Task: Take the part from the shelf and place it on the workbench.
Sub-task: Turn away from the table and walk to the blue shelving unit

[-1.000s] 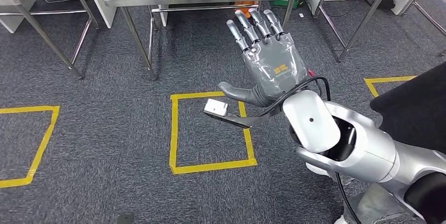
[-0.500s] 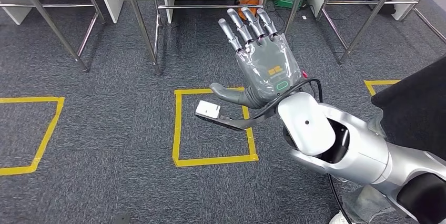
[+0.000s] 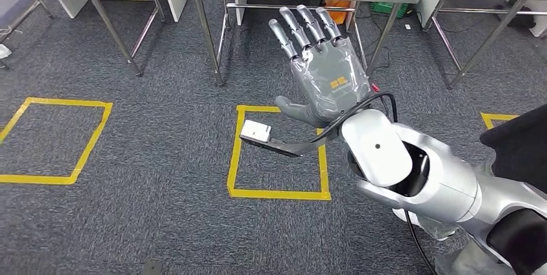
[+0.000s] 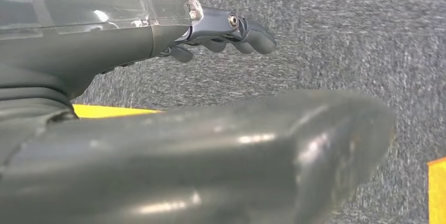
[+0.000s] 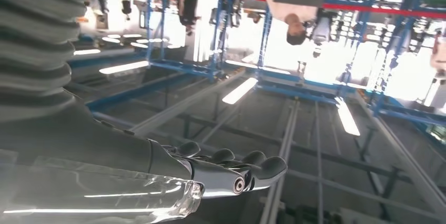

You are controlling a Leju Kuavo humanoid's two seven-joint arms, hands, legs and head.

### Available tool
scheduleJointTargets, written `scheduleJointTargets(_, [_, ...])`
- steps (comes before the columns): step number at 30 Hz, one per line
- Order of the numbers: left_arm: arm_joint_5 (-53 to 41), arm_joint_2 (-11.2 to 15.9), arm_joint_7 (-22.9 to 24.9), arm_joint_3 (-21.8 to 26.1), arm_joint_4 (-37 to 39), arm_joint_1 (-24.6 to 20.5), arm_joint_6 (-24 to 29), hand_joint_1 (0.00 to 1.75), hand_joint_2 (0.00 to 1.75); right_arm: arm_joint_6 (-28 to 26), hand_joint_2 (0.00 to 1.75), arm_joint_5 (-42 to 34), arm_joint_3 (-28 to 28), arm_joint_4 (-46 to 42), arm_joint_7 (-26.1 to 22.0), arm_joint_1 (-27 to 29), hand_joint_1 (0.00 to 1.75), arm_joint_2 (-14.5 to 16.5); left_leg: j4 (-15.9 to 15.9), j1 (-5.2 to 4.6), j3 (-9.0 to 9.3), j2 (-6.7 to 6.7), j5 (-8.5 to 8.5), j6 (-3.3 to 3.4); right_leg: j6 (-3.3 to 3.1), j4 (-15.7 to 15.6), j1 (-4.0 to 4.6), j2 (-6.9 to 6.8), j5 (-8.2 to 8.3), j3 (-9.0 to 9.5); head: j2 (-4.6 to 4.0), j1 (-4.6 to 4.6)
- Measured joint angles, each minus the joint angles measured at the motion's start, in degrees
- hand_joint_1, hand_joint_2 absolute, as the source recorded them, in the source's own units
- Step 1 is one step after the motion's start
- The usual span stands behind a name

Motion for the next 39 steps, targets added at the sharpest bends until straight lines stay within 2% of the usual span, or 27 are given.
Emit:
scheduleJointTargets(2, [0.0, 0.0, 0.0, 0.0, 0.0, -0.1, 0.1, 0.0, 0.0, 0.0, 1.75, 0.1, -0.2, -0.3, 0.0, -0.1, 0.0, -0.2, -6.3, -0.47, 3.34, 2.96, 1.82, 0.82, 0.39, 0.4, 0.3, -0.81, -0.23, -0.11, 0.0, 0.03])
scheduleJointTargets(3, [0.0, 0.0, 0.0, 0.0, 0.0, -0.1, 0.1, 0.0, 0.0, 0.0, 1.75, 0.2, -0.3, -0.4, 0.0, -0.1, 0.0, -0.3, -7.5, -0.68, 3.8, 3.69, 1.89, 1.29, 0.58, 0.5, 0.44, -1.28, -0.3, -0.17, 0.0, 0.07])
scheduleJointTargets(4, [-0.1, 0.0, 0.0, 0.0, 0.0, -0.1, 0.1, 0.0, 0.0, 0.0, 1.75, 0.3, -0.4, -0.5, 0.0, -0.2, 0.0, -0.4, -7.8, -0.88, 3.7, 3.41, 1.86, 1.78, 0.78, 0.6, 0.53, -1.86, -0.32, -0.23, 0.0, 0.11])
scheduleJointTargets(5, [-0.1, 0.0, 0.0, 0.0, 0.0, -0.1, 0.2, 0.0, 0.0, 0.1, 1.75, 0.3, -0.6, -0.6, 0.0, -0.2, 0.0, -0.4, -7.8, -0.84, 3.56, 2.63, 2.05, 2.18, 0.99, 0.6, 0.45, -2.29, -0.41, -0.28, 0.0, 0.14])
scheduleJointTargets(7, [-0.1, 0.1, 0.0, 0.0, 0.0, -0.2, 0.3, 0.0, 0.0, 0.4, 1.75, 0.3, -0.8, -0.9, 0.0, -0.3, 0.0, -0.6, -7.9, -0.71, 3.32, 0.97, 2.51, 2.91, 1.66, 2.3, 0.14, -0.64, -1.94, -0.92, 0.0, 0.26])
scheduleJointTargets(9, [0.0, 0.0, 0.0, 0.0, 0.0, -0.3, 0.3, 0.0, 0.0, 0.6, 1.75, 0.4, -0.9, -1.4, 0.0, -0.3, 0.0, -1.1, -8.0, -0.6, 3.08, -0.7, 2.92, 3.51, 2.2, 8.6, -0.11, 2.65, -5.82, -3.46, 0.0, 0.52])
scheduleJointTargets(11, [0.2, 0.0, -0.2, 0.0, 0.0, -0.3, 0.3, 0.0, 0.0, 0.9, 1.75, 0.4, -0.9, -1.7, 0.0, -0.1, 0.0, -1.6, -7.9, -0.66, 2.83, -2.56, 3.23, 3.83, 2.28, 16.7, -0.13, 3.93, -9.31, -7.0, 0.0, 0.75])
scheduleJointTargets(12, [0.3, 0.0, -0.4, 0.0, 0.0, -0.2, 0.3, 0.0, 0.0, 0.9, 1.75, 0.5, -0.9, -1.9, 0.0, 0.0, 0.0, -1.7, -7.9, -0.7, 2.74, -3.53, 3.36, 3.88, 2.2, 18.8, -0.11, 4.08, -9.66, -7.94, 0.0, 0.83])
scheduleJointTargets(13, [0.5, 0.1, -0.5, 0.0, 0.0, -0.2, 0.3, 0.0, 0.0, 1.0, 1.75, 0.6, -0.9, -2.1, 0.0, 0.1, 0.0, -1.9, -7.9, -0.73, 2.7, -4.5, 3.47, 3.86, 2.03, 18.5, -0.11, 4.22, -8.79, -7.84, 0.0, 0.87])
scheduleJointTargets(14, [0.7, 0.1, -0.7, 0.0, 0.0, -0.2, 0.3, 0.0, 0.0, 0.9, 1.75, 0.8, -0.9, -2.4, 0.0, 0.2, 0.0, -2.1, -7.9, -0.74, 2.72, -5.43, 3.56, 3.8, 1.77, 15.7, -0.11, 4.52, -6.81, -6.57, 0.0, 0.89])
scheduleJointTargets(16, [0.9, 0.2, -0.9, 0.0, 0.0, -0.2, 0.3, 0.0, 0.0, 0.8, 1.75, 1.0, -1.0, -3.0, 0.0, 0.2, 0.0, -2.6, -7.8, -0.81, 2.71, -7.14, 3.71, 3.6, 1.08, 7.2, -0.12, 6.27, -2.35, -2.73, 0.0, 0.93])
scheduleJointTargets(17, [1.0, 0.2, -1.1, 0.0, 0.0, -0.2, 0.3, 0.0, 0.0, 0.8, 1.75, 1.1, -1.0, -3.3, 0.0, 0.2, 0.0, -2.9, -7.7, -0.81, 2.55, -7.84, 3.82, 3.41, 0.79, 3.8, -0.12, 7.14, -1.1, -1.22, 0.0, 0.92])
scheduleJointTargets(19, [1.2, 0.2, -1.3, 0.0, 0.0, -0.2, 0.3, 0.0, 0.0, 0.5, 1.75, 1.1, -1.0, -3.8, 0.0, 0.2, 0.0, -3.3, -7.7, -0.69, 1.93, -8.92, 4.16, 2.83, 0.42, 1.1, -0.07, 7.79, -0.81, -0.23, 0.0, 0.9])
scheduleJointTargets(20, [1.3, 0.2, -1.5, 0.0, 0.0, -0.2, 0.3, 0.0, 0.0, 0.3, 1.75, 1.1, -1.1, -3.9, 0.0, 0.3, 0.0, -3.4, -7.7, -0.64, 1.61, -9.28, 4.34, 2.5, 0.29, 0.8, -0.09, 7.28, -0.75, -0.18, 0.0, 0.92])
scheduleJointTargets(21, [1.4, 0.3, -1.7, 0.0, 0.0, -0.2, 0.3, 0.0, 0.0, 0.1, 1.75, 1.1, -1.2, -4.1, 0.0, 0.3, 0.0, -3.5, -7.5, -0.67, 1.31, -8.41, 4.21, 2.28, 0.15, 0.5, -0.13, 6.75, -0.55, -0.16, 0.0, 0.92])
scheduleJointTargets(22, [1.6, 0.3, -1.8, 0.0, 0.0, -0.2, 0.3, 0.0, 0.0, -0.2, 1.75, 1.0, -1.3, -4.2, 0.0, 0.4, 0.0, -3.6, -6.6, -0.74, 0.76, -6.65, 3.45, 2.06, -0.03, 0.2, -0.16, 6.24, -0.29, -0.11, 0.0, 0.73])
scheduleJointTargets(24, [1.9, 0.4, -2.0, 0.0, 0.1, -0.4, 0.3, 0.0, 0.0, -0.6, 1.75, 1.0, -1.4, -4.5, 0.0, 0.8, 0.0, -3.7, -1.4, -0.55, -1.69, -2.69, 0.02, 1.6, -0.26, -0.3, -0.18, 5.09, 0.09, -0.04, 0.0, 0.33])
scheduleJointTargets(25, [2.0, 0.4, -2.0, 0.0, 0.1, -0.5, 0.3, 0.0, 0.0, -0.7, 1.75, 0.9, -1.4, -4.6, 0.0, 1.1, 0.0, -3.9, 2.4, -0.32, -3.47, -1.88, -2.07, 1.26, -0.32, -0.3, -0.15, 4.54, 0.12, -0.1, 0.0, 0.13])
scheduleJointTargets(26, [2.0, 0.4, -2.0, 0.0, 0.1, -0.5, 0.3, 0.0, 0.0, -0.8, 1.75, 0.9, -1.4, -4.6, -0.1, 1.4, 0.0, -4.0, 6.3, 0.01, -5.22, -1.92, -3.73, 0.91, -0.32, -0.3, -0.15, 3.87, 0.12, -0.17, 0.0, 0.08])
scheduleJointTargets(28, [2.2, 0.4, -2.0, 0.0, 0.1, -0.4, 0.3, 0.0, 0.0, -1.2, 1.75, 0.9, -1.4, -4.7, -0.1, 2.3, 0.0, -4.3, 9.4, 0.44, -6.42, -2.16, -4.24, 0.31, -0.2, -0.2, -0.21, 2.59, 0.07, -0.28, 0.0, 0.02])
scheduleJointTargets(29, [2.2, 0.5, -2.0, 0.0, 0.1, -0.3, 0.4, 0.0, 0.0, -1.5, 1.75, 0.9, -1.5, -4.9, -0.1, 2.8, 0.0, -4.4, 7.7, 0.61, -5.22, -1.98, -2.96, 0.06, -0.03, 0.0, -0.28, 1.92, -0.03, -0.3, 0.0, 0.01])
scheduleJointTargets(31, [2.3, 0.5, -2.0, 0.0, 0.1, -0.3, 0.4, 0.0, 0.0, -2.0, 1.75, 1.0, -1.9, -5.2, -0.1, 3.4, 0.0, -4.7, 0.0, 0.54, -0.61, 0.04, 0.18, -0.28, 0.58, 0.5, -0.4, 0.79, -0.42, -0.33, 0.0, -0.03])
scheduleJointTargets(32, [2.3, 0.5, -2.0, 0.0, 0.1, -0.3, 0.3, 0.0, 0.0, -2.2, 1.75, 1.1, -2.2, -5.4, -0.1, 3.7, 0.0, -4.9, -3.4, 0.42, 1.31, 1.13, 1.16, -0.11, 0.97, 0.9, -0.37, 0.29, -0.68, -0.4, 0.0, -0.05])
scheduleJointTargets(34, [2.5, 0.6, -2.1, 0.0, 0.1, -0.2, 0.4, 0.0, 0.0, -2.7, 1.75, 1.3, -2.8, -5.8, -0.1, 4.2, 0.0, -5.3, -6.0, 0.04, 2.56, 2.01, 1.21, 0.79, 1.56, 1.3, -0.23, -0.6, -1.0, -0.46, 0.0, 0.0])
scheduleJointTargets(36, [2.6, 0.7, -2.2, 0.0, 0.2, 0.1, 0.4, 0.0, 0.0, -3.2, 1.75, 1.7, -3.3, -6.2, 0.0, 5.3, 0.0, -5.6, -6.1, -0.06, 2.37, 0.8, 1.42, 1.89, 1.97, 1.4, -0.34, -1.42, -1.15, -0.35, 0.0, 0.15])
scheduleJointTargets(37, [2.7, 0.7, -2.3, 0.0, 0.2, 0.3, 0.4, 0.0, 0.0, -3.5, 1.75, 2.0, -3.6, -6.4, 0.0, 5.9, 0.0, -5.7, -6.1, -0.07, 2.32, 0.18, 1.56, 2.25, 2.22, 1.8, -0.51, -1.08, -1.71, -0.45, 0.0, 0.26])
scheduleJointTargets(39, [2.7, 0.8, -2.5, 0.0, 0.3, 0.5, 0.4, 0.0, 0.0, -4.1, 1.75, 2.5, -4.5, -6.9, 0.0, 7.5, 0.0, -6.1, -6.2, -0.02, 2.27, -1.05, 1.87, 2.82, 2.64, 6.1, -0.76, 1.13, -4.69, -2.14, 0.0, 0.51])
